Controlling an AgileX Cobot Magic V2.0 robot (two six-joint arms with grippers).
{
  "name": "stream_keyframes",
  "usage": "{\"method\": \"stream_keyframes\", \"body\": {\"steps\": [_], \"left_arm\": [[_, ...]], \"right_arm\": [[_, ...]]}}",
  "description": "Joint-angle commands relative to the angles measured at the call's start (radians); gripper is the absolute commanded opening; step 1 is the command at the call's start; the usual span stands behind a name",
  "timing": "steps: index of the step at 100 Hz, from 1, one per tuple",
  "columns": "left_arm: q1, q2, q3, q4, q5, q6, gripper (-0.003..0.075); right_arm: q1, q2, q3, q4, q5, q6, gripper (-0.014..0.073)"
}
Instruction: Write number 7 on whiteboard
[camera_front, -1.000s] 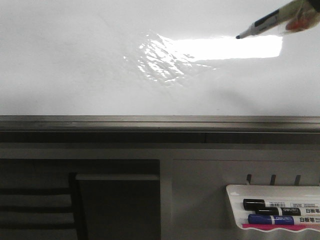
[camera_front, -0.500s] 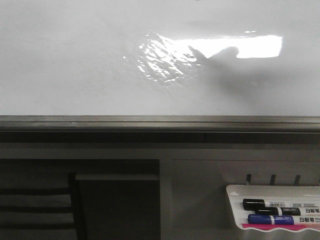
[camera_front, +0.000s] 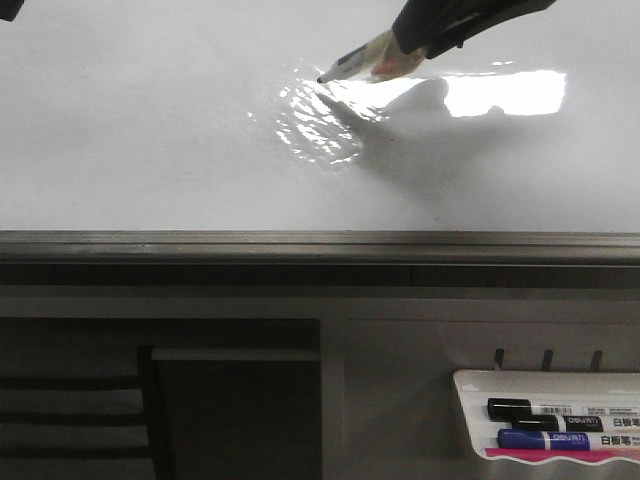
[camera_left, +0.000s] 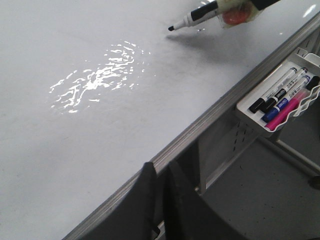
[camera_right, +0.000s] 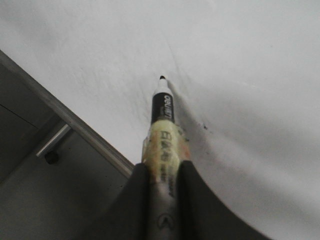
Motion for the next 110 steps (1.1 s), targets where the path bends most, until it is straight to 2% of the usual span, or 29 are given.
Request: {"method": "stream_keyframes", "body": {"steps": [1,18,41,74,110], "left_arm": [[0.002,-0.005,-0.026,-0.021,-0.068,-0.012,-0.0016],[0.002,-0.005,-0.026,-0.021,-0.07,-0.012,-0.002],[0.002,-0.001,-0.026,-0.021,-0.072,-0.012,-0.002],[0.002,-0.001,-0.026,-0.021,-0.074,-0.012,-0.002],[0.002,0.0,-0.026,-0.04,-0.043,-0.012,-0.002]], "right_arm": [[0.001,-0.01,-0.044,-0.006,-0.05,0.01,-0.0071],[-0.003,0.015,-0.046,-0.043,-0.05,0.019,-0.0071],[-0.09,-0.029,-0.048,-0.216,0.044,0.169,-0.0071],[-0.109,-0.038,-0.047,-0.215,0.102,0.169,-0.0071],[-0.031,0.018,-0.002,-0.206,0.22,0.138,-0.0071]]}}
